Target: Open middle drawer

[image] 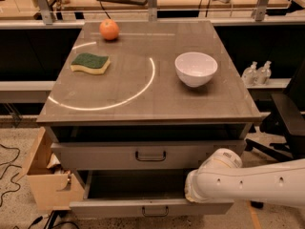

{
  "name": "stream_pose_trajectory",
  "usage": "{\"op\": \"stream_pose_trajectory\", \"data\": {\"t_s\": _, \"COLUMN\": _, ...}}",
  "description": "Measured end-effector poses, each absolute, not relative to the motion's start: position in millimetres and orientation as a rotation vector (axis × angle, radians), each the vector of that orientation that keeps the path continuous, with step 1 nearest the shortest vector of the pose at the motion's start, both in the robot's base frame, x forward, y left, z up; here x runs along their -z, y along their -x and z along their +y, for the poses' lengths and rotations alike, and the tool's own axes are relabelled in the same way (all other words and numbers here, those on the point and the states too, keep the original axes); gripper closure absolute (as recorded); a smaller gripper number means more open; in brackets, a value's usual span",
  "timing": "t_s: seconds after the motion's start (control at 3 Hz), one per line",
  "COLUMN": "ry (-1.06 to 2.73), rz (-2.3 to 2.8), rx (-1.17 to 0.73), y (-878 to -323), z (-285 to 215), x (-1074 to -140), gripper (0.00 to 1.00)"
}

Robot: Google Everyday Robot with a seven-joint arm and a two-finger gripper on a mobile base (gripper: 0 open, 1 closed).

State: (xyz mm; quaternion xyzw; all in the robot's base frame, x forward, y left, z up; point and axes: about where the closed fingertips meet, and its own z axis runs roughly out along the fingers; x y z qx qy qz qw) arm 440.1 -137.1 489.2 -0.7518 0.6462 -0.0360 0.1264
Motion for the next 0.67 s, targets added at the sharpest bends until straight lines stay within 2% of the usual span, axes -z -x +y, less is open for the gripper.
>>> {"op": "stream_pose_trajectory", "data": {"t_s": 0.67, "ry": 2.173, "rz": 1.852, "rx": 0.112, "y": -442.2, "z": -136.9, "x": -486.1, "gripper": 1.00}}
